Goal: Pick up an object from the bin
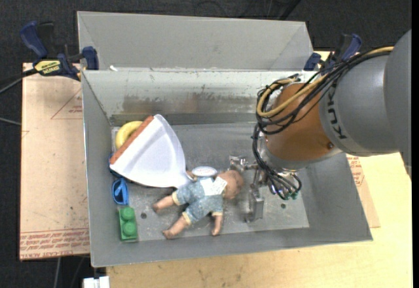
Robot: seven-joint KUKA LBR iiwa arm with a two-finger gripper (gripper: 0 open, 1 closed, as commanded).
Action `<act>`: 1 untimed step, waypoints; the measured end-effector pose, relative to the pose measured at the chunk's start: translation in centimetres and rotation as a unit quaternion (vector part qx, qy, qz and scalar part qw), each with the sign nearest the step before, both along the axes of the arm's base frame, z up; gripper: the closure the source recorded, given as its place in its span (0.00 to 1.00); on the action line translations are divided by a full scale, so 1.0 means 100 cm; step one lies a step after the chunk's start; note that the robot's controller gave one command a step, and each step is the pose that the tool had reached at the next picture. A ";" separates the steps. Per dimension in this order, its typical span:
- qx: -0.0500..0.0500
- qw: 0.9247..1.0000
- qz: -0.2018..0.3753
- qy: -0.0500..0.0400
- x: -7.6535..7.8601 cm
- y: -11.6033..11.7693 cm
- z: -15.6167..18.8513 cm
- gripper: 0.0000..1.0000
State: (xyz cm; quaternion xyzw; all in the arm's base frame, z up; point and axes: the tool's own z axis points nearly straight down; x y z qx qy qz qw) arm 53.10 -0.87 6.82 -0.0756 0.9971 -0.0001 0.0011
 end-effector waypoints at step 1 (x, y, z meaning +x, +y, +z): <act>0.001 0.996 0.086 -0.002 0.013 0.001 0.008 0.00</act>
Offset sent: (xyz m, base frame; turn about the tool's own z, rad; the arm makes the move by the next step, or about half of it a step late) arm 0.0078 0.0627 0.0018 -0.6032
